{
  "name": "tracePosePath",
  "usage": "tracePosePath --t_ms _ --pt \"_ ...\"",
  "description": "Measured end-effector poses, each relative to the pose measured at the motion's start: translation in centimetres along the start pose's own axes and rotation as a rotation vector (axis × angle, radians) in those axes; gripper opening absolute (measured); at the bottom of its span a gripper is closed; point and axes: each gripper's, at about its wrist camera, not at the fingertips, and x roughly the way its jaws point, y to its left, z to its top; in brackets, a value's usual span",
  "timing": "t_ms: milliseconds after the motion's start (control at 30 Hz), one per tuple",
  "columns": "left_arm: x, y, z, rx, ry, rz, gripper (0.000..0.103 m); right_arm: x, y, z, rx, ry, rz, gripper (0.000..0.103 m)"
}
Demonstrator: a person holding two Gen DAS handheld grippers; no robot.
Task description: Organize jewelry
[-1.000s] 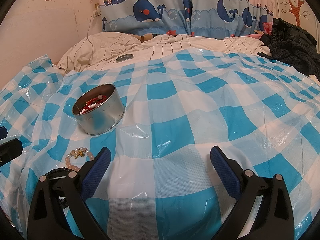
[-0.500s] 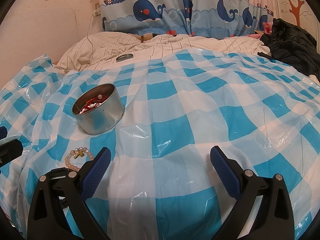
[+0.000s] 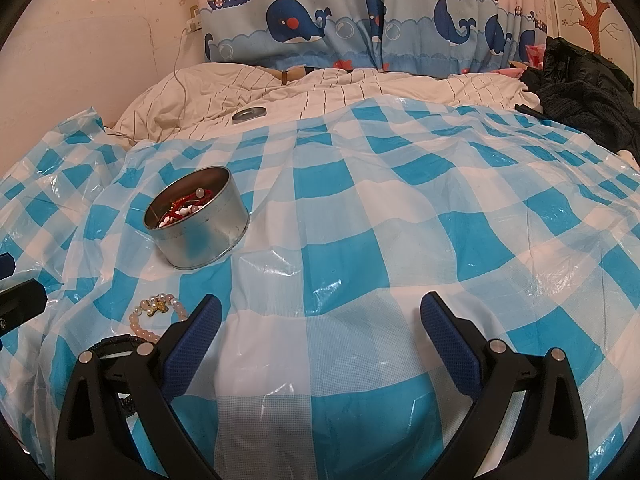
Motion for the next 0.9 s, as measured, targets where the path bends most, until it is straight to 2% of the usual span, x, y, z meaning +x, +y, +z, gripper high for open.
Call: tracePosePath --t_ms 900 --pt "0.16 -0.06 0.06 0.003 0.005 -0.001 0.095 -0.09 0.12 0.01 -0.003 0.002 0.0 0.095"
